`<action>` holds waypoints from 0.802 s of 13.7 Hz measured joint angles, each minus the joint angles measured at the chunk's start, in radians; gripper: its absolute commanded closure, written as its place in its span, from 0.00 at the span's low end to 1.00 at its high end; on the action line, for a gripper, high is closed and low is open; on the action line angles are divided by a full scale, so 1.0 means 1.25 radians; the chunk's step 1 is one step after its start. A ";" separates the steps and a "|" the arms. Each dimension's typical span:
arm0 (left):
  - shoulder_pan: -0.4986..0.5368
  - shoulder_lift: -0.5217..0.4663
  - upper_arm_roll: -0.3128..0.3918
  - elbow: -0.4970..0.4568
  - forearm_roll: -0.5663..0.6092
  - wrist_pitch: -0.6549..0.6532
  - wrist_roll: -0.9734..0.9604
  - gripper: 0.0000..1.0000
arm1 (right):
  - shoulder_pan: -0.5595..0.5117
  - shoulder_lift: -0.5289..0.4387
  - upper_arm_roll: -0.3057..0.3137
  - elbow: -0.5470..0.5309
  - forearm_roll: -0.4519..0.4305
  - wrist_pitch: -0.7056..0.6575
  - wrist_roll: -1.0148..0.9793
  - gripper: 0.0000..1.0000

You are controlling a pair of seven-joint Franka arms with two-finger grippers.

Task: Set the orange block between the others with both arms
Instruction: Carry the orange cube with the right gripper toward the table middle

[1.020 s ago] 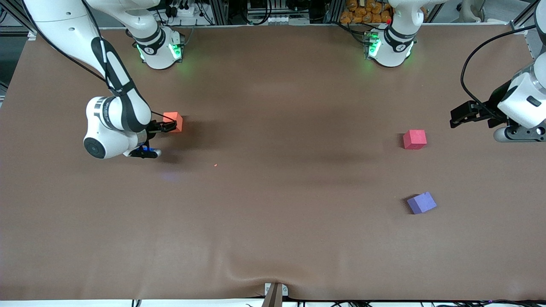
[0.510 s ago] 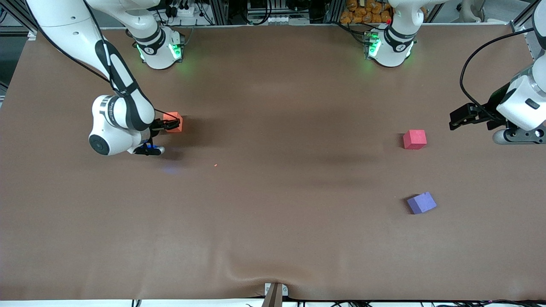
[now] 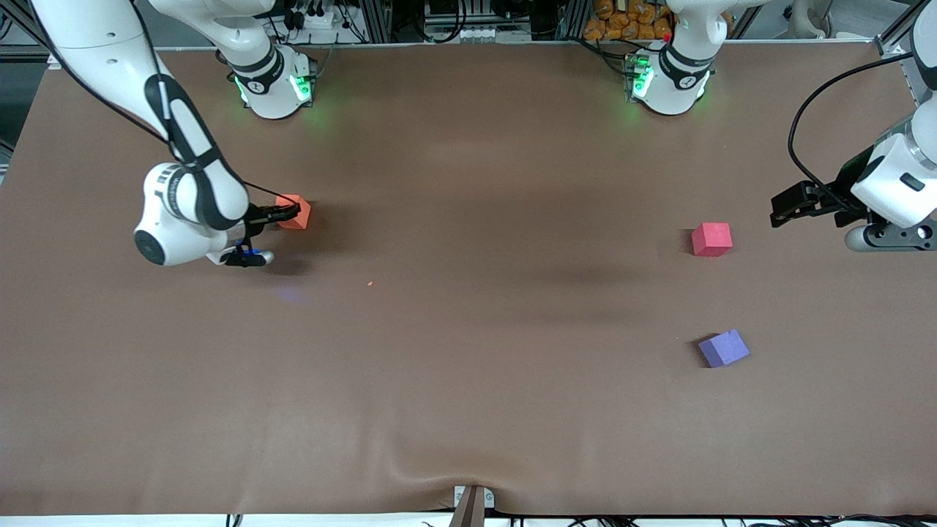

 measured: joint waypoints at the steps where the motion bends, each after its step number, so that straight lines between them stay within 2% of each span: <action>1: 0.000 0.000 0.000 -0.001 0.000 0.001 0.000 0.00 | -0.004 0.000 -0.001 0.017 0.004 0.003 -0.006 0.95; 6: 0.000 0.000 0.000 -0.003 0.000 0.006 0.000 0.00 | 0.040 0.009 0.008 0.176 0.011 -0.020 0.048 0.95; 11: 0.000 0.000 0.000 -0.010 0.000 0.013 0.000 0.00 | 0.182 0.080 0.015 0.376 0.058 -0.071 0.242 0.95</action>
